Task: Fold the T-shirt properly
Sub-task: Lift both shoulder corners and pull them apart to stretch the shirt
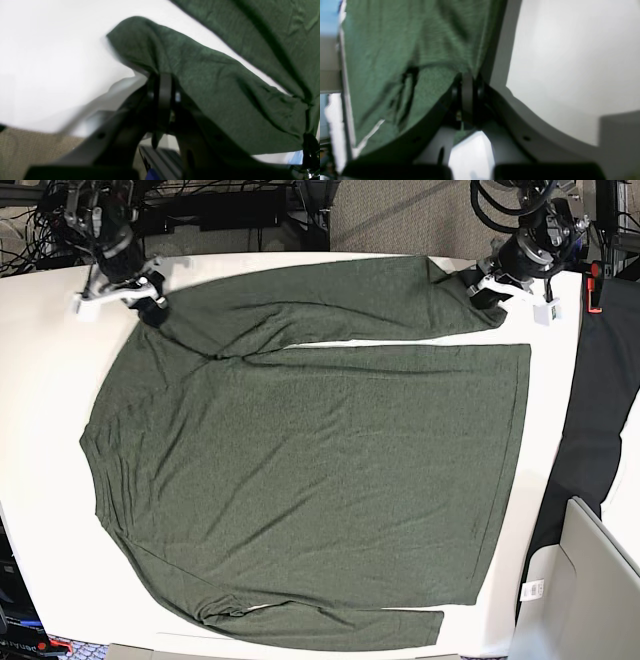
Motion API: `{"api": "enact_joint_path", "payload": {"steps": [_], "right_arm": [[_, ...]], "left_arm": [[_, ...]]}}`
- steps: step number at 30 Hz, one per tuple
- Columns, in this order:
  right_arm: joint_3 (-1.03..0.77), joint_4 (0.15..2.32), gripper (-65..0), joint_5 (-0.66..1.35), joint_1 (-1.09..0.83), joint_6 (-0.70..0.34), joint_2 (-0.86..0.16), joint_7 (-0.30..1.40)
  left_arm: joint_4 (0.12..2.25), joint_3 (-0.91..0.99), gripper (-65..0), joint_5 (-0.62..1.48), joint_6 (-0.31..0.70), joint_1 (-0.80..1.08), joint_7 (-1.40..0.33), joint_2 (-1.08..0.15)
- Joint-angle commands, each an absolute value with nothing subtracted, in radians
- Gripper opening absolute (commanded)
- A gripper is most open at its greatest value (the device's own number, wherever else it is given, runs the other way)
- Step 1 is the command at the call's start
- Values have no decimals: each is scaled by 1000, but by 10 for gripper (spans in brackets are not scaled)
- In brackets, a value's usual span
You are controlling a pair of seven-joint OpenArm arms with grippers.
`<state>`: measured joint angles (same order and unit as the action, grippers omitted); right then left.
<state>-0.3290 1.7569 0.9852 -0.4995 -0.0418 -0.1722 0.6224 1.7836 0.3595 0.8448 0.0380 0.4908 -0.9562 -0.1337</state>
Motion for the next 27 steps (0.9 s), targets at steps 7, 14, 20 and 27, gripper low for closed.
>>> {"api": "enact_joint_path", "payload": {"steps": [7,14,20,27], "right_arm": [[-395,1814,-648,966,-590,-206,-220,630],[-407,1825,-648,966,-674,-266,-240,630],[-412,1845,-648,966,-733,-329,-239,628],[-420,1885,-647,961,-730,-337,-240,624]], "left_arm": [[1782,357,-650,774,4,556,-1032,-168],[1794,358,-650,774,4,593,-1030,-168],[1880,358,-650,774,4,650,-1030,-168],[1890,358,-650,774,4,661,-1006,-196]]}}
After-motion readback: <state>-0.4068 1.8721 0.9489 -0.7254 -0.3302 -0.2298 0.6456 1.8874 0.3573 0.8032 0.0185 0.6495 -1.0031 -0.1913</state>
